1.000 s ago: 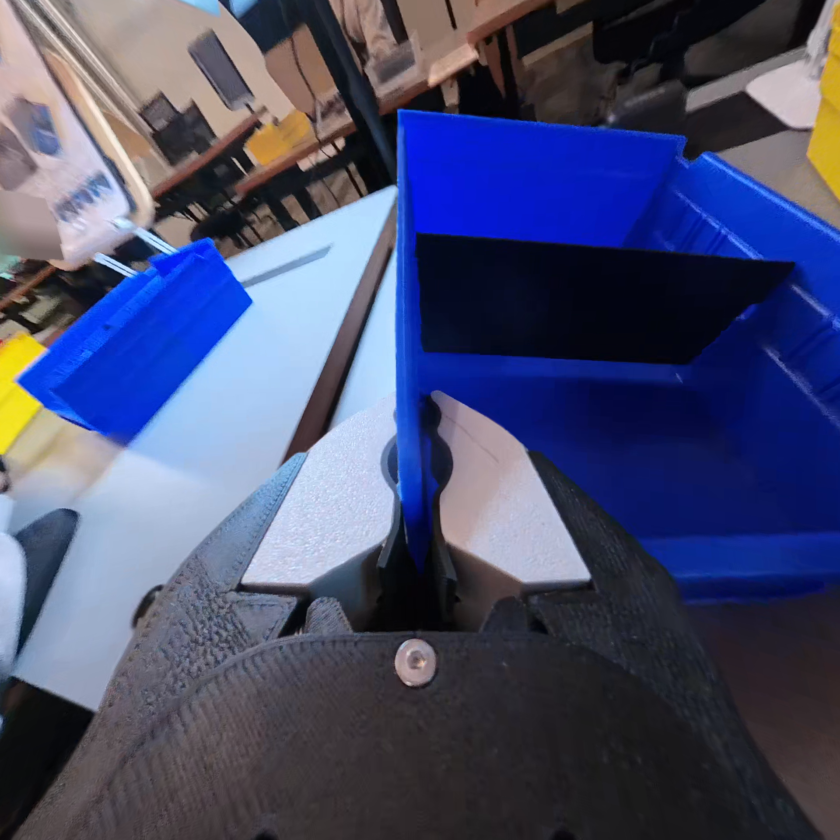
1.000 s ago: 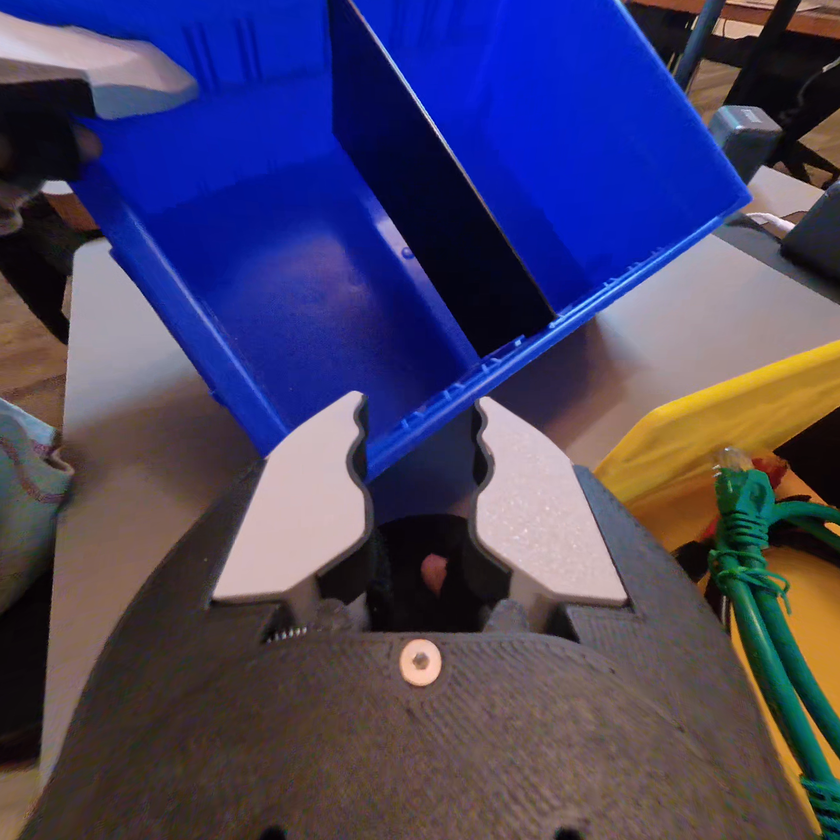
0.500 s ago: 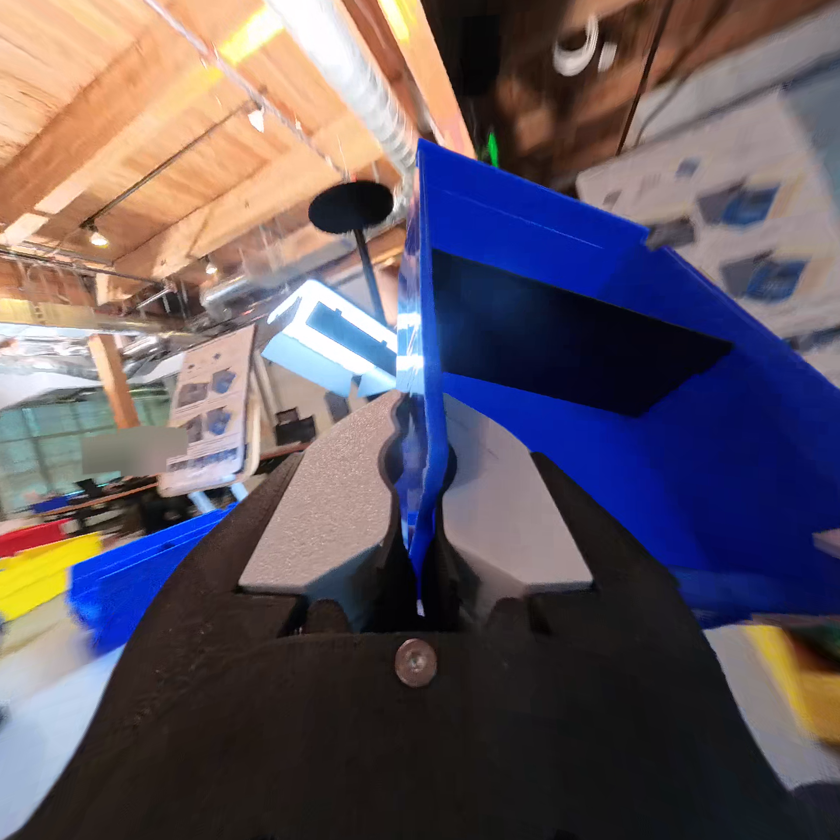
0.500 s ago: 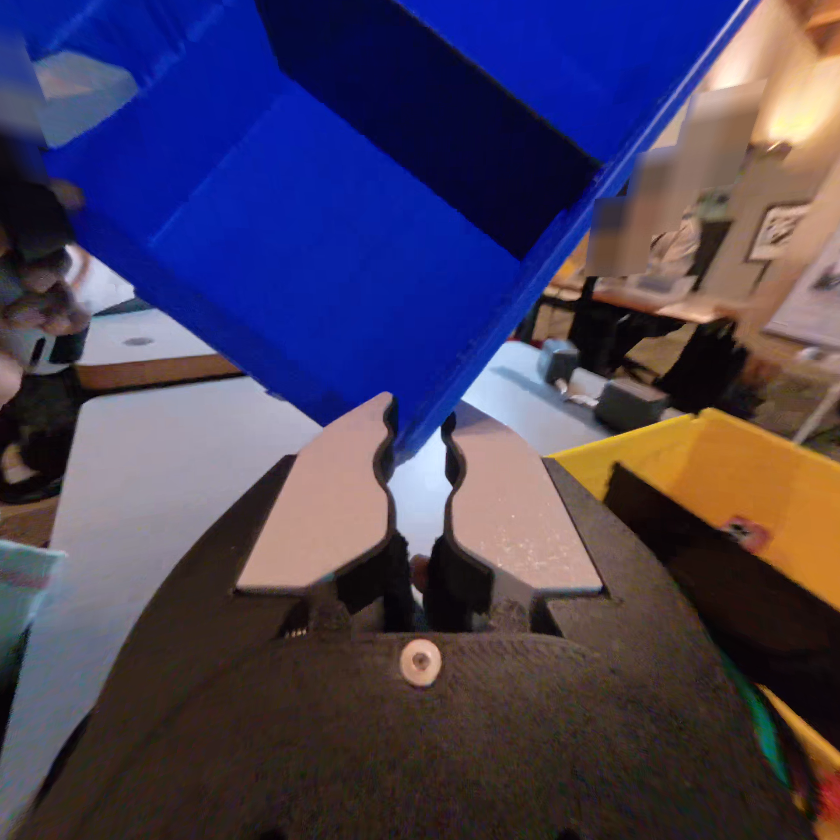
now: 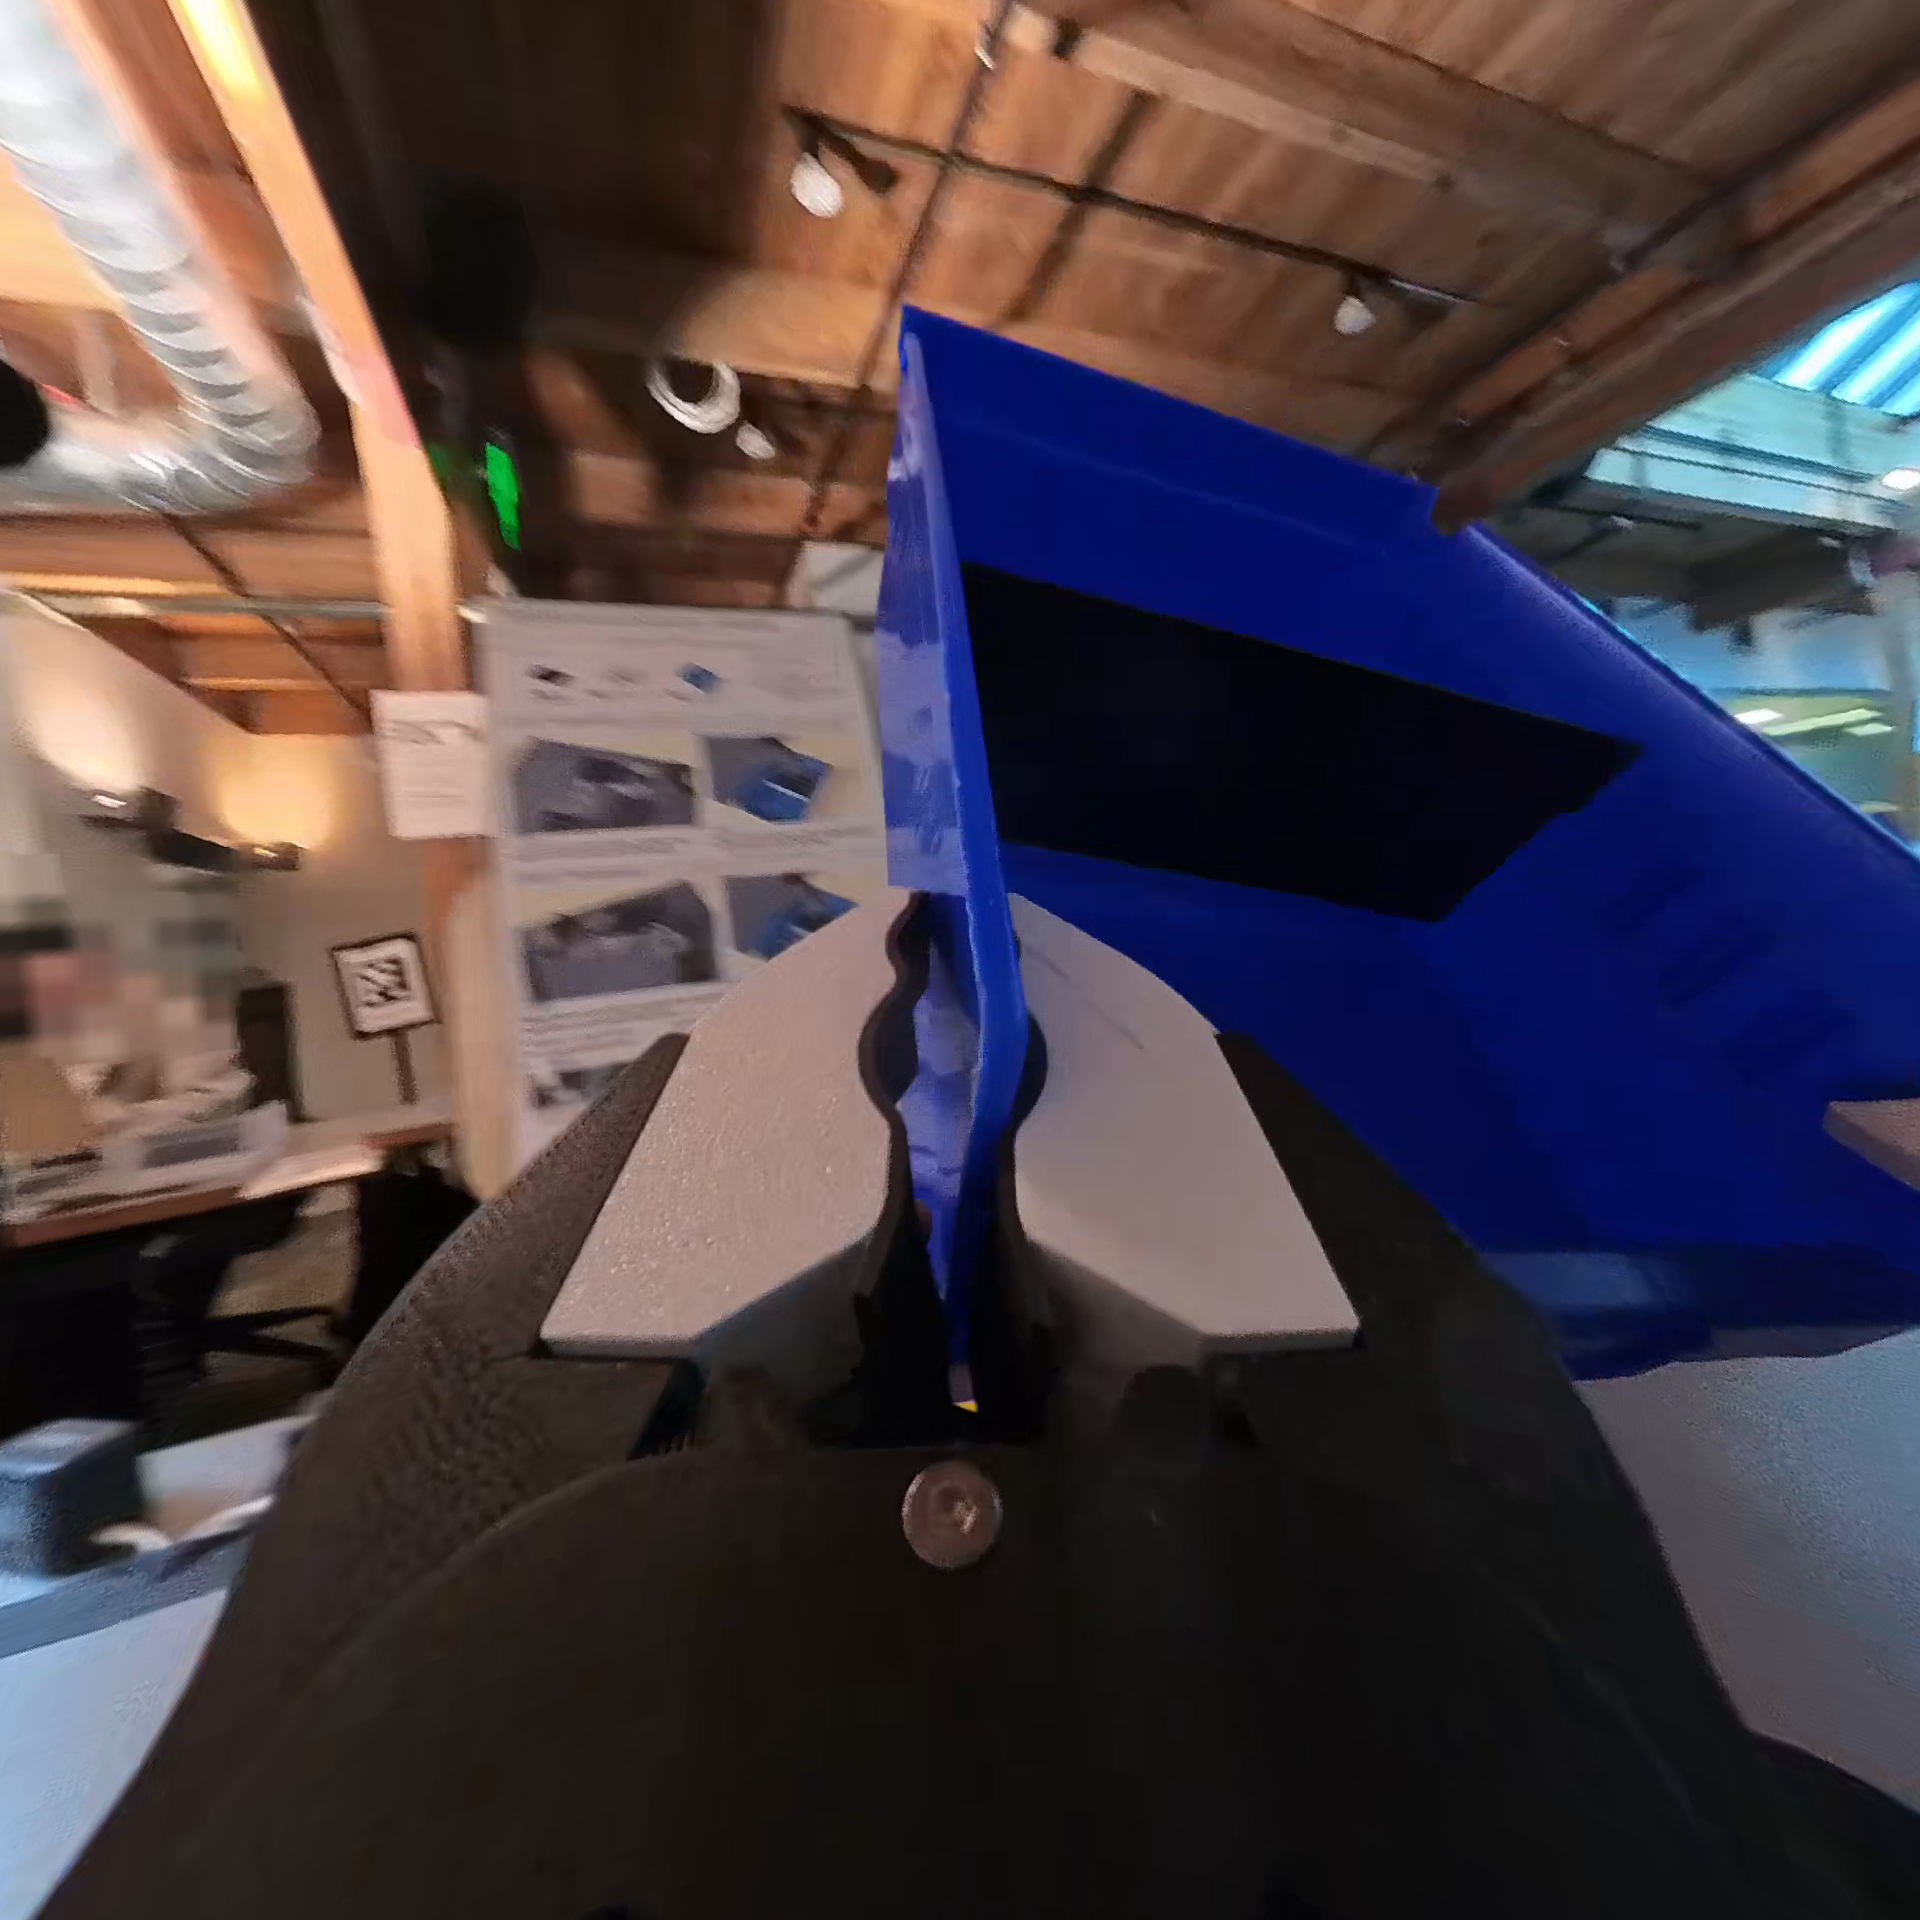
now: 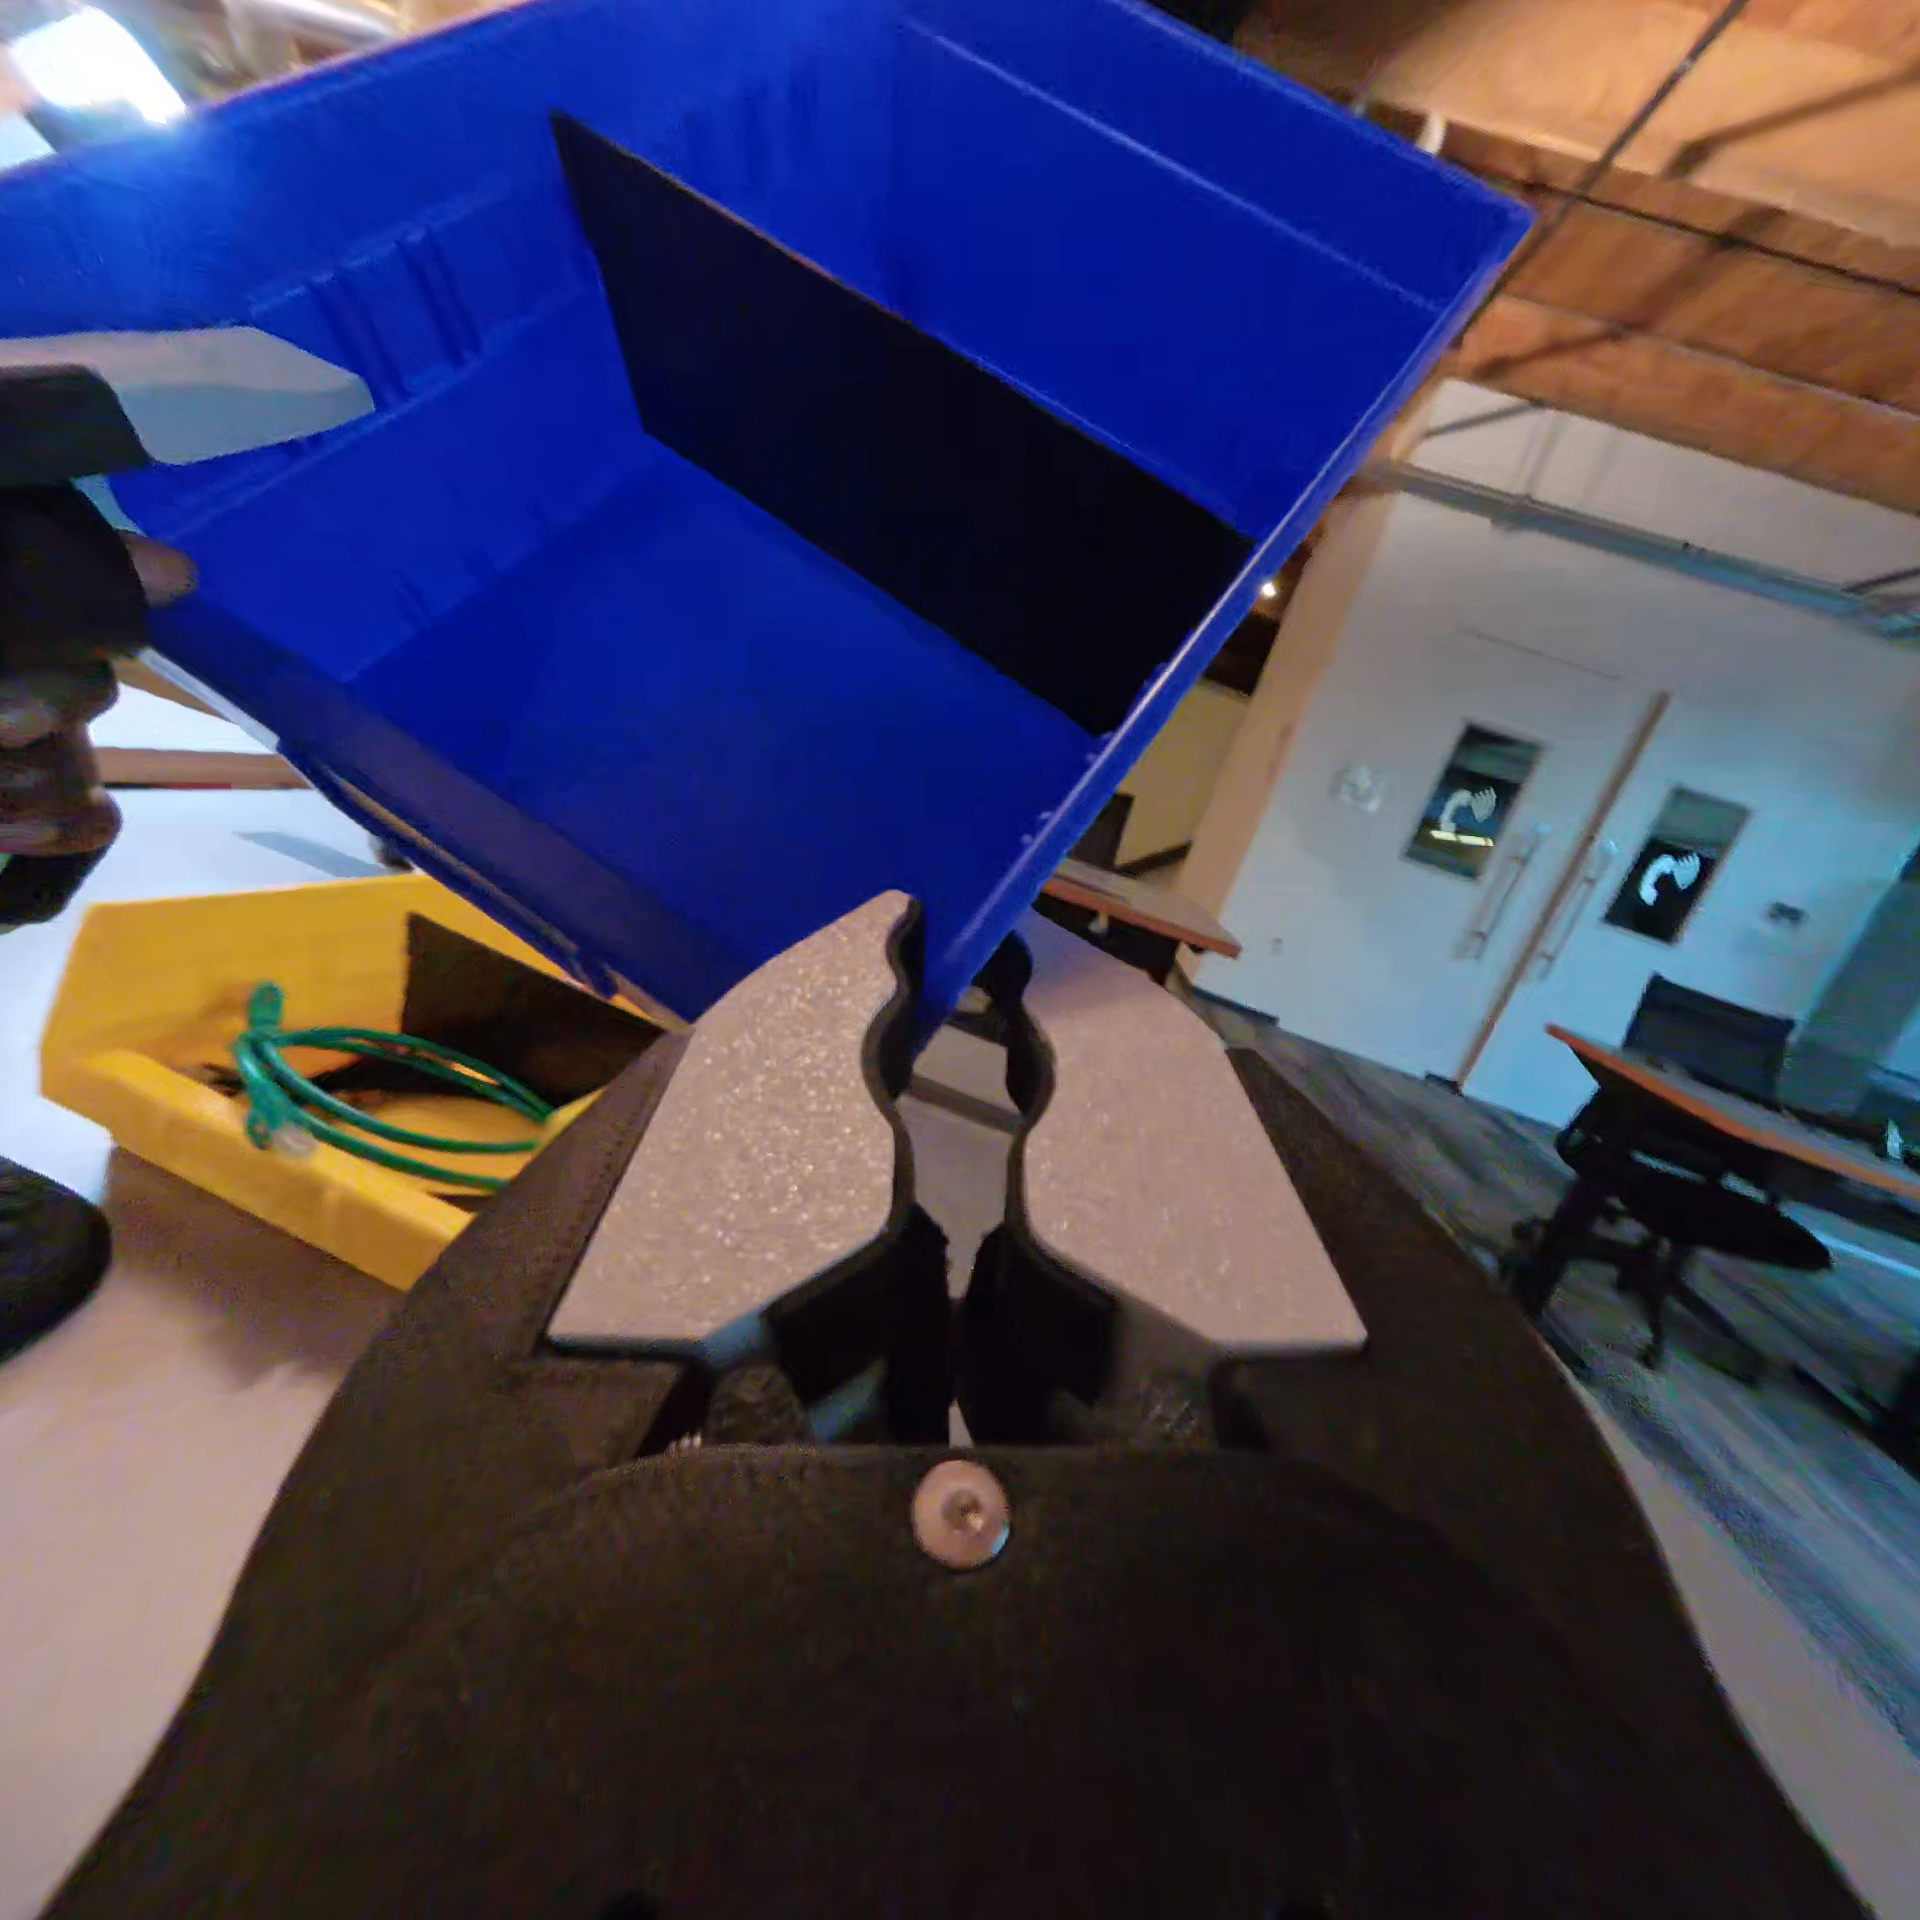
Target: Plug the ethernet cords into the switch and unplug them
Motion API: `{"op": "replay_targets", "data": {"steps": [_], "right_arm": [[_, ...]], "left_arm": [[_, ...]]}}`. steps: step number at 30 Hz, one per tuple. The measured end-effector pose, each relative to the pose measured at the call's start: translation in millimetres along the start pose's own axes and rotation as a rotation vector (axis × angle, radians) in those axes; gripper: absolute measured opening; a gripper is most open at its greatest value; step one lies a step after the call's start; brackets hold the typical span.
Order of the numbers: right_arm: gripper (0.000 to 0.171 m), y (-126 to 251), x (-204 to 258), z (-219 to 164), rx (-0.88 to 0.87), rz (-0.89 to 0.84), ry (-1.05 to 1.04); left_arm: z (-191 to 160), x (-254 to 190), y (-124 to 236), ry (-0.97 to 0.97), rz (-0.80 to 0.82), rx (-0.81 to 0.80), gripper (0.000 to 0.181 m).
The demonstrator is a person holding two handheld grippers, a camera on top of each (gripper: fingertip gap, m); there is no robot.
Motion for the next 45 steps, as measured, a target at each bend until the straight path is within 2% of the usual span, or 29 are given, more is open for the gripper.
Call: {"op": "replay_targets", "data": {"steps": [4,8,13,19,27,31,34,39,42,45], "right_arm": [[0.013,12.6,-49.9,-49.4,0.172,-0.088,-0.029],[0.013,13.1,-74.6,-99.3,0.342,-0.108,-0.052],[0.013,11.8,-80.2,-146.6,0.522,-0.115,-0.036],[0.012,14.4,-82.3,-169.0,0.589,-0.128,-0.034],[0.012,11.0,-87.8,-171.5,0.533,-0.172,-0.06],[0.014,8.5,-88.0,-169.6,0.473,-0.173,-0.061],[0.029,6.6,-85.7,-169.9,0.439,-0.137,-0.056],[0.052,2.8,-82.9,-180.7,0.524,-0.101,0.009],[0.053,3.0,-86.5,-177.5,0.498,-0.111,0.001],[0.056,8.4,-97.6,-162.4,0.375,-0.214,0.008]], "left_arm": [[-49.5,-54.8,-40.1,0.053,-0.111,0.124,0.01],[-108.5,-83.6,-62.7,0.091,-0.176,0.28,0.01],[-157.4,-97.0,-60.2,0.124,-0.216,0.421,0.009],[-195.4,-102.5,-49.8,0.191,-0.242,0.593,0.011],[-204.4,-106.9,-45.0,0.177,-0.269,0.67,0.019],[-209.0,-111.8,-42.4,0.14,-0.287,0.701,0.035],[-213.0,-117.1,-39.7,0.153,-0.336,0.747,0.051],[-219.1,-126.1,-37.5,0.151,-0.407,0.796,0.063],[-217.7,-129.1,-36.5,0.145,-0.432,0.81,0.069],[-205.8,-130.3,-33.9,0.201,-0.447,0.821,0.07]]}}
Point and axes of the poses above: each gripper's, where its closed fingertips meet, y back along the fingers, z out of its top, x = y × z across the jaws, the point moved 5 cm from there along y, back along the fingers, and after that the axes turned 4 degrees about -z, right-handed, at the moved point
